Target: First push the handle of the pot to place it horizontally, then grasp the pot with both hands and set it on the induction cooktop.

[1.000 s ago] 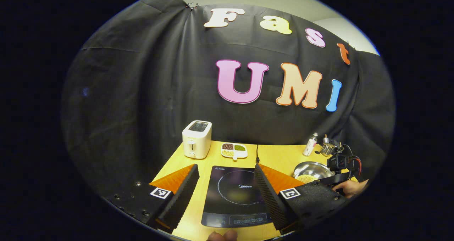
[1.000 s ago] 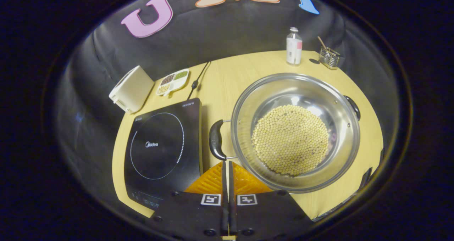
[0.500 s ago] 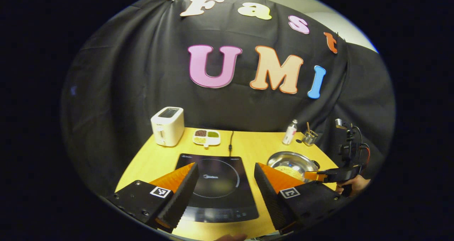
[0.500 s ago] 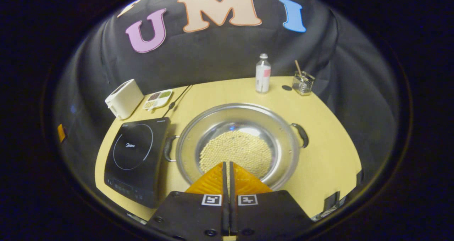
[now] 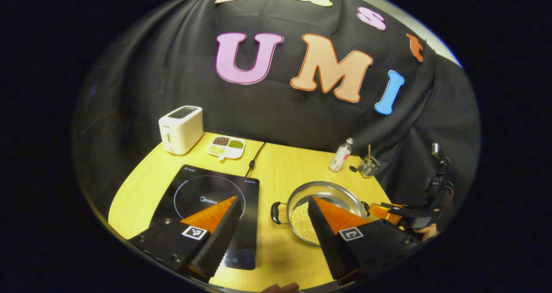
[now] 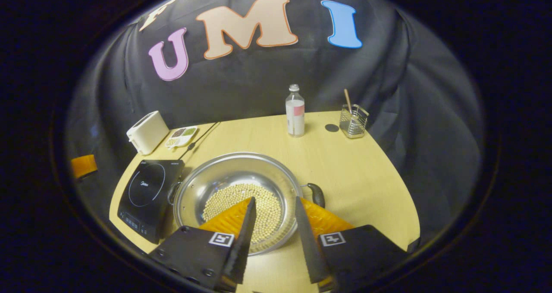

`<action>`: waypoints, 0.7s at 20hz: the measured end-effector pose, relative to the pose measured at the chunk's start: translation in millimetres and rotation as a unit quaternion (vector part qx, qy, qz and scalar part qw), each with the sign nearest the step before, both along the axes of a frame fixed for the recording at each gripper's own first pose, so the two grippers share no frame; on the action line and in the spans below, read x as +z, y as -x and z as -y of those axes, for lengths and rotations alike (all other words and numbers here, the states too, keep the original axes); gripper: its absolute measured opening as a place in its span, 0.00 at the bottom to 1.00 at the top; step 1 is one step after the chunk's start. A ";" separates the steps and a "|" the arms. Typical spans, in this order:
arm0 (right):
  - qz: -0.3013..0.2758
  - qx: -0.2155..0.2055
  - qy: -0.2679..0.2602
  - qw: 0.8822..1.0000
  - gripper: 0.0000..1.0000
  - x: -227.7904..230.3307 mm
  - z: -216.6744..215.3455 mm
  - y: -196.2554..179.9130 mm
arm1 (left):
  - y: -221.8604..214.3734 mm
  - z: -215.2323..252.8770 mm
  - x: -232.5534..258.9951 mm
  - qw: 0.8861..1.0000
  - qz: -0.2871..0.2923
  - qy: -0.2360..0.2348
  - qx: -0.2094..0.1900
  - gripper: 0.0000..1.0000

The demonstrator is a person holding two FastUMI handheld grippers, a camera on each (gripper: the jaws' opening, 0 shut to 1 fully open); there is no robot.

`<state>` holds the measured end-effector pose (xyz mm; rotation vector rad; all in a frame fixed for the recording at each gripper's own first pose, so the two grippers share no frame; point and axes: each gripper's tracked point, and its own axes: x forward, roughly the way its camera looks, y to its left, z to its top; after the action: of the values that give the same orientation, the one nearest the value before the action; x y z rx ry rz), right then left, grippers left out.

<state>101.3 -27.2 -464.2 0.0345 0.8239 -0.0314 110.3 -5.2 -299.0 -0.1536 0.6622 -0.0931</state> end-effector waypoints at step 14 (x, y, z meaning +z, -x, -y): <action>-0.069 -0.033 -0.017 0.997 0.97 -70.4 62.8 -21.4 | -37.9 44.1 -118.5 0.989 -0.126 -0.047 -0.063 0.95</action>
<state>122.7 -90.0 -534.5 0.0923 0.9620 -0.0833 148.3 -49.3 -417.4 -0.0330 0.9279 -0.1653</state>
